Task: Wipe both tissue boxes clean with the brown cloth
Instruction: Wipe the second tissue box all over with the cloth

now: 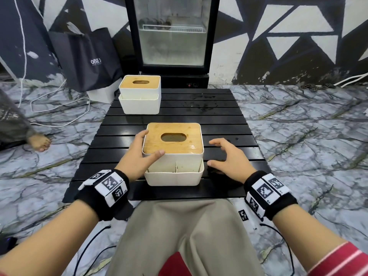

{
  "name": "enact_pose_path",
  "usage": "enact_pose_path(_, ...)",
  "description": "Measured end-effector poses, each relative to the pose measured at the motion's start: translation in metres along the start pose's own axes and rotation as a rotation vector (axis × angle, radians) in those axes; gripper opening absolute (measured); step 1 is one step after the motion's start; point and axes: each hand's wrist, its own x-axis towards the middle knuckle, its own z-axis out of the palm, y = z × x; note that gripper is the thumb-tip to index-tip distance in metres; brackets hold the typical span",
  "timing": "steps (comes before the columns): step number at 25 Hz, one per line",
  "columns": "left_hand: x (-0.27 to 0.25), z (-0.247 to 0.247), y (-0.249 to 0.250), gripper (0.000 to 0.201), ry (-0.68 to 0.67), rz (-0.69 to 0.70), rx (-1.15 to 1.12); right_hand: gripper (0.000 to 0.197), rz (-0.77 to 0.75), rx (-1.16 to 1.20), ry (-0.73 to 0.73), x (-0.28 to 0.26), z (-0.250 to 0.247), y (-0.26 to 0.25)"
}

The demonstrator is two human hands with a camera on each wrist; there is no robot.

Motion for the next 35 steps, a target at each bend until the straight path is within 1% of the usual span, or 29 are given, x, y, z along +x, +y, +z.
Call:
enact_pose_path(1,0.005,0.002,0.002,0.09,0.011,-0.006,0.016,0.052,0.005,-0.069,-0.033,0.003,0.0,0.007)
enact_pose_path(4,0.012,0.013,0.009,0.079,0.042,-0.029,0.069,0.055,0.074,-0.249,-0.186,0.012,0.007,0.029)
enact_pose_path(6,0.014,0.018,0.011,0.08,0.052,-0.049,0.091,0.056,0.097,-0.297,-0.252,0.015,0.011,0.038)
enact_pose_path(9,0.014,0.02,0.011,0.083,0.056,-0.071,0.115,0.053,0.102,-0.325,-0.286,0.018,0.013,0.042)
enact_pose_path(15,0.013,0.02,0.012,0.084,0.047,-0.076,0.128,0.047,0.048,-0.402,-0.319,0.019,0.015,0.043)
enact_pose_path(18,0.012,0.02,0.013,0.084,0.039,-0.07,0.127,0.043,0.036,-0.416,-0.3,0.016,0.015,0.042)
enact_pose_path(22,0.008,0.018,0.011,0.082,-0.017,-0.039,0.137,0.039,0.02,-0.333,-0.272,0.012,0.006,0.037)
enact_pose_path(23,0.007,0.017,0.011,0.082,-0.031,-0.035,0.127,0.039,0.024,-0.286,-0.232,0.013,0.0,0.033)
enact_pose_path(25,0.008,0.015,0.011,0.081,-0.039,-0.029,0.11,0.04,0.027,-0.122,-0.07,0.016,-0.017,0.018)
enact_pose_path(27,0.011,0.015,0.013,0.08,-0.001,-0.022,0.125,0.04,-0.021,0.005,0.095,0.02,-0.029,-0.004)
enact_pose_path(28,0.014,0.016,0.014,0.081,0.027,-0.02,0.126,0.039,-0.064,0.029,0.128,0.021,-0.031,-0.016)
enact_pose_path(29,0.016,0.017,0.014,0.084,0.042,-0.028,0.123,0.039,-0.115,0.033,0.123,0.022,-0.029,-0.028)
enact_pose_path(31,0.02,0.019,0.014,0.095,0.013,-0.049,0.125,0.04,-0.198,-0.002,0.067,0.025,-0.018,-0.042)
enact_pose_path(33,0.022,0.019,0.014,0.108,-0.034,-0.059,0.14,0.039,-0.221,-0.055,0.046,0.033,-0.006,-0.042)
enact_pose_path(35,0.024,0.02,0.012,0.113,-0.045,-0.065,0.143,0.036,-0.21,-0.126,0.053,0.039,0.0,-0.036)
